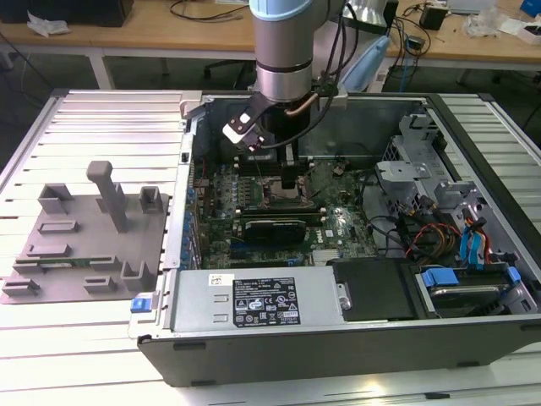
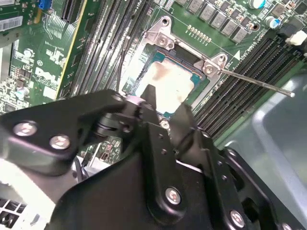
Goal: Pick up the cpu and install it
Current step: 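Place the cpu into insertion slot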
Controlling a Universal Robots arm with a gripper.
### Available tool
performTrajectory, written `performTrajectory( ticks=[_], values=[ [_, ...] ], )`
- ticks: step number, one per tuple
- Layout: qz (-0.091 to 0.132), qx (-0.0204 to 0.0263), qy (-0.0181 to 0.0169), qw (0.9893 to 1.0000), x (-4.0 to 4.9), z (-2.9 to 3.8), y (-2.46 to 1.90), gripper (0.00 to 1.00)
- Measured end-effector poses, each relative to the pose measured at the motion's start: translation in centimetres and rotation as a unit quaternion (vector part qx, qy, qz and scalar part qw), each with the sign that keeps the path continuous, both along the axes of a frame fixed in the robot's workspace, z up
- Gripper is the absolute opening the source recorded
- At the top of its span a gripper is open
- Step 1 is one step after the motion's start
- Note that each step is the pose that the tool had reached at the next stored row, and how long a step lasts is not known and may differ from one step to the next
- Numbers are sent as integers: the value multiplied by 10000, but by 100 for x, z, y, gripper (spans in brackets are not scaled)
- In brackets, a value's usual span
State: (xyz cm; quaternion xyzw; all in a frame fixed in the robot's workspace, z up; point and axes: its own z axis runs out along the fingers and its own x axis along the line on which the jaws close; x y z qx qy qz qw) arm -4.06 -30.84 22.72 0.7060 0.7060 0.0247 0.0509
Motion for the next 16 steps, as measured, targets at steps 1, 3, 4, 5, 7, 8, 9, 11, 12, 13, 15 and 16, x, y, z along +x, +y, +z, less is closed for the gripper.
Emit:
performTrajectory(
  ticks=[1,3,4,5,7,8,9,11,12,13,15,16],
  values=[
    [0,0,0,10000,0,13,0,35],
    [0,-1,0,10000,0,33,0,28],
    [0,0,0,10000,0,43,1,22],
    [0,0,0,10000,0,59,1,22],
    [0,0,0,10000,0,80,1,11],
    [0,1,37,10000,1,82,2,11],
    [-1,0,131,9999,6,82,1,11],
    [0,-1,177,9998,9,83,1,11],
    [0,-1,178,9998,9,83,1,11],
    [0,-1,178,9998,9,83,1,11],
    [-1,-17,184,9998,15,72,1,11],
    [-3,-67,225,9997,23,66,2,11]
  ],
)
